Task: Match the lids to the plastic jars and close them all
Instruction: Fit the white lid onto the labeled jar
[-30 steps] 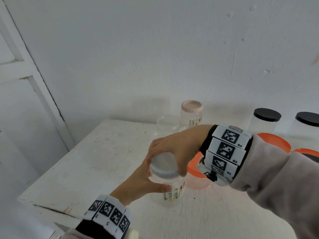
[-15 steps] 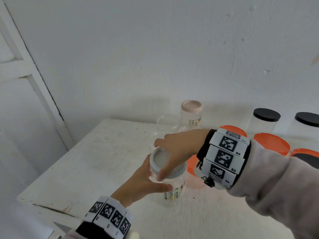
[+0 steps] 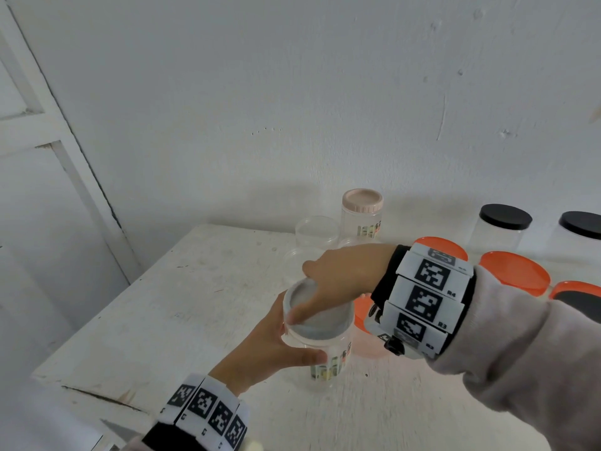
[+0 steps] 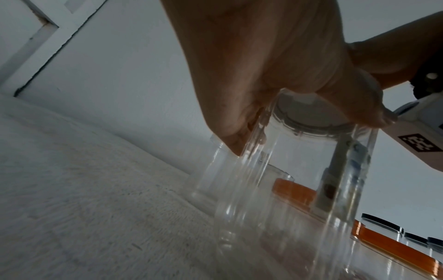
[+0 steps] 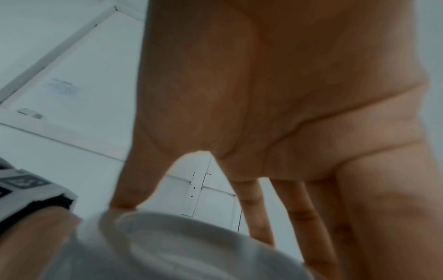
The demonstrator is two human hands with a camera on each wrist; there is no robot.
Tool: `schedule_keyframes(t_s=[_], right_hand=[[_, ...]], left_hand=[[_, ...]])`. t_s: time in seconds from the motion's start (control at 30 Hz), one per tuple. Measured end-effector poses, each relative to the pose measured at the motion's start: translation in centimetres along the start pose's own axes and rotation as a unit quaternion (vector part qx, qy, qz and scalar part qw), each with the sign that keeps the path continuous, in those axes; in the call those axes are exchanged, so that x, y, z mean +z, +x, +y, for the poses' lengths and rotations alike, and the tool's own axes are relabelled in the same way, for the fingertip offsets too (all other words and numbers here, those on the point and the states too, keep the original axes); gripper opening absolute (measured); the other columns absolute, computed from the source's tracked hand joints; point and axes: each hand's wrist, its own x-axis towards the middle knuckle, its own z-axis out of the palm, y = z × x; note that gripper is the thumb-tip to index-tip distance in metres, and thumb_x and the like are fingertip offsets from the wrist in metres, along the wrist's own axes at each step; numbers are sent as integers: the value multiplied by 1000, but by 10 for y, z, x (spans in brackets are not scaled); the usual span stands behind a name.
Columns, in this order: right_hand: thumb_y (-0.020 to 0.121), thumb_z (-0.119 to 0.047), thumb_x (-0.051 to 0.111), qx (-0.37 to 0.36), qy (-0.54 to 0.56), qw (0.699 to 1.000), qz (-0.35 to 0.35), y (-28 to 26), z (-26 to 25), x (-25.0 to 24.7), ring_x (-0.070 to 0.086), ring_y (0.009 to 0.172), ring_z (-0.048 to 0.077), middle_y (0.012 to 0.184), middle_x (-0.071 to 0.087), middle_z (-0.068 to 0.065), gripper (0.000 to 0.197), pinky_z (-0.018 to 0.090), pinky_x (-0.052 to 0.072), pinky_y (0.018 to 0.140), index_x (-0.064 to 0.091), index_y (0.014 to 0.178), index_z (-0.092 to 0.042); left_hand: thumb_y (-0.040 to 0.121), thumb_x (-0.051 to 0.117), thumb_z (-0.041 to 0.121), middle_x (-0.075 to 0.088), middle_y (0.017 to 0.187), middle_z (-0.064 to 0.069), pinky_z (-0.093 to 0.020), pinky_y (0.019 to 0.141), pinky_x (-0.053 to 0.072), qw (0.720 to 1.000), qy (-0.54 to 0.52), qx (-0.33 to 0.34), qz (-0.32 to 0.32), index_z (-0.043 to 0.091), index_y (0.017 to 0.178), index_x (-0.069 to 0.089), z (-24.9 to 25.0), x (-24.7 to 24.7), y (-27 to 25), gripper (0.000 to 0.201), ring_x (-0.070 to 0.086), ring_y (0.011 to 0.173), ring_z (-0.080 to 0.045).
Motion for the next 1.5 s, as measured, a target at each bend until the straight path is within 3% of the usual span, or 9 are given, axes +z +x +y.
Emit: schedule_keyframes(t_s=[0.13,0.27,0.4,0.53,0.6,0.87,0.97,1.17,1.5], right_hand=[[72,-55,77,-48,8,996,-77,-6,5,-11,41,125,22,138,39,-6,97,39,40,96,18,148,-44],[75,-60,71,-63,26,996,-49,-5,4,-9,61,94,15,113,52,-4,77,34,52,80,34,139,-39],[74,-79,55,-4,8,1000,11,-4,3,-4,50,46,2,70,50,-10,69,22,35,49,45,115,-23],[69,-70,69,-29,11,998,-52,-4,5,-7,50,111,18,131,46,-6,96,34,42,86,21,146,-39],[71,-55,77,-73,21,995,-65,-5,3,-9,41,123,20,137,37,-7,95,40,42,96,18,145,-48],[70,-81,57,-29,21,999,26,7,-2,9,45,74,8,92,44,-9,80,26,30,56,41,128,-27],[72,-83,51,2,19,999,49,8,-5,15,46,81,16,88,43,-8,86,28,31,61,42,130,-21],[70,-52,79,-47,-7,997,-57,-4,-6,0,45,117,24,131,38,-4,98,41,46,91,18,147,-42],[73,-60,74,-84,-5,996,-2,-6,-1,4,45,102,16,116,40,-8,86,31,41,77,30,143,-36]], left_hand=[[66,86,23,52,129,14,-13,85,48,1000,3,-4,5,38,132,34,2,2,0,86,53,112,9],[67,83,19,52,130,13,-11,83,48,1000,-1,-2,2,37,133,33,4,3,0,85,53,111,10],[65,82,20,53,130,12,-17,86,50,1000,-5,4,-1,35,134,34,6,3,-2,86,54,114,5],[63,82,23,53,130,11,-18,88,50,1000,-11,-3,7,37,133,33,5,3,-1,86,54,114,4],[65,81,22,52,127,14,-11,82,48,1000,-2,-3,3,38,130,33,4,3,-1,83,53,110,12],[63,86,28,54,128,14,-19,85,52,1000,-9,1,7,41,134,33,2,3,-1,90,55,113,5],[64,85,26,53,129,14,-21,86,52,1000,-7,6,2,37,138,33,3,4,-1,91,54,115,3],[63,85,24,53,132,11,-22,93,50,1000,-1,-3,13,39,134,32,2,3,-1,90,54,115,2],[57,89,37,56,120,25,-12,78,50,999,11,1,35,46,128,35,-9,2,1,90,53,109,13]])
